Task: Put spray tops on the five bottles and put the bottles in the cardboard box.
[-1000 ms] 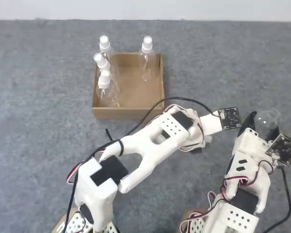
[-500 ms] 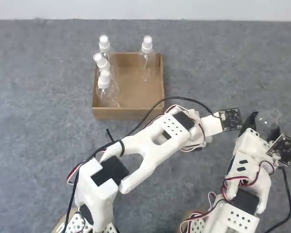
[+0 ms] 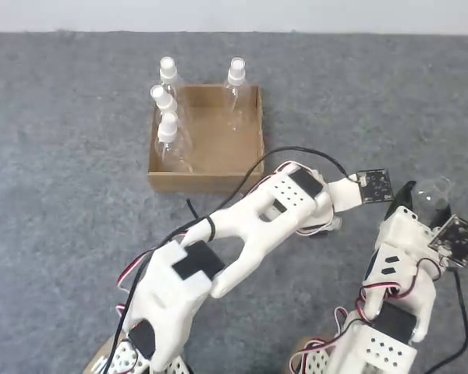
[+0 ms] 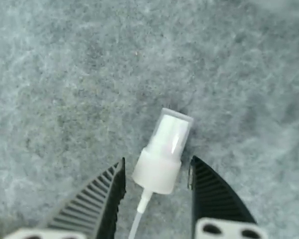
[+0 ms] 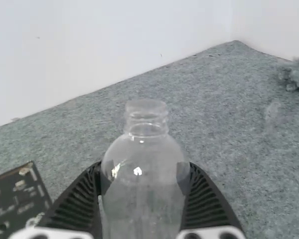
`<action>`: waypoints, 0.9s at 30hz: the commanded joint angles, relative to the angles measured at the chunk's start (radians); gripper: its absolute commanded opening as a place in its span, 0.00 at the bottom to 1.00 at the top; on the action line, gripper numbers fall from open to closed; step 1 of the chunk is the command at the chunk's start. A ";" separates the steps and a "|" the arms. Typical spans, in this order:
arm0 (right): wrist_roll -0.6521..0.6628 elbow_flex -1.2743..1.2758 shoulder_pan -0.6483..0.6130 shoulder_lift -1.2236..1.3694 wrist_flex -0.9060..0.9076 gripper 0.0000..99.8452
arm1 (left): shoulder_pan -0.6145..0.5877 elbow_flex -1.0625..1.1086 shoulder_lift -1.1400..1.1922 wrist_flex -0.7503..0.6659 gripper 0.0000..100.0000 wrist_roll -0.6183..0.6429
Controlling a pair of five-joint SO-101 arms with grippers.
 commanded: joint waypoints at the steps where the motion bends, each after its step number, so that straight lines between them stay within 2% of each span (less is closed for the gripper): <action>1: -0.002 -0.015 -0.019 -0.025 -0.025 0.01 | 0.021 -0.134 0.026 0.089 0.14 -0.012; 7: -0.002 -0.015 -0.019 -0.025 -0.025 0.01 | 0.021 -0.213 0.078 0.157 0.10 -0.012; 27: -0.002 -0.015 -0.019 -0.025 -0.025 0.01 | 0.061 -0.226 0.074 0.434 0.10 -0.002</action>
